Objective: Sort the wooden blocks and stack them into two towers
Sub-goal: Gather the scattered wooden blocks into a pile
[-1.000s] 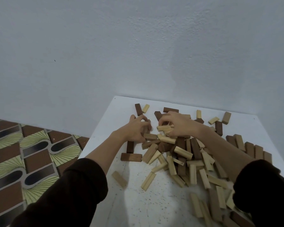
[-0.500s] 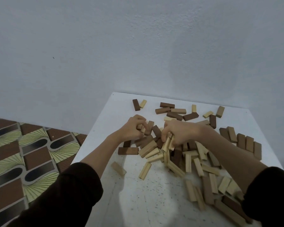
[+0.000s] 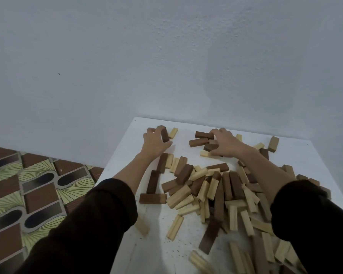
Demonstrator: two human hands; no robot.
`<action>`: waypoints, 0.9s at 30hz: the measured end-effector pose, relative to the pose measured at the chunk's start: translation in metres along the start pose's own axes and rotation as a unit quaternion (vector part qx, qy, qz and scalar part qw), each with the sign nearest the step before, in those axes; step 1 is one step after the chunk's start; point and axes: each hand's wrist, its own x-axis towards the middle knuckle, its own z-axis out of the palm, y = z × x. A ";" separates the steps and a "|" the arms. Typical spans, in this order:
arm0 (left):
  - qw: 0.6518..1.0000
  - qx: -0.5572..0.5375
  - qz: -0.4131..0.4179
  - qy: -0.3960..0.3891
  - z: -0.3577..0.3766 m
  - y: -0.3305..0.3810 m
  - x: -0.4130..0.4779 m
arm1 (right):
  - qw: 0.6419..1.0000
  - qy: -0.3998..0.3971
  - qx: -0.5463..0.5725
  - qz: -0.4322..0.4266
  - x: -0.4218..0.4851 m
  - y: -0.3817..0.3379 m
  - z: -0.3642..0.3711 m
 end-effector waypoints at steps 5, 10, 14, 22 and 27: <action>0.990 0.134 -0.036 -0.006 0.015 0.010 0.025 | 0.996 -0.024 -0.089 0.007 0.014 0.004 0.013; 0.973 0.229 -0.011 -0.005 0.029 0.016 0.039 | 0.997 -0.012 -0.073 -0.013 0.016 0.011 0.017; 0.980 0.201 0.007 0.004 0.030 0.016 0.041 | 0.998 -0.005 -0.044 -0.036 0.009 0.011 0.014; 0.956 0.286 0.060 0.011 0.027 0.002 0.025 | 0.993 0.051 -0.046 -0.094 0.030 -0.010 0.006; 0.940 0.334 0.069 0.000 0.025 -0.002 0.020 | 0.991 0.001 -0.100 -0.084 0.043 -0.018 0.026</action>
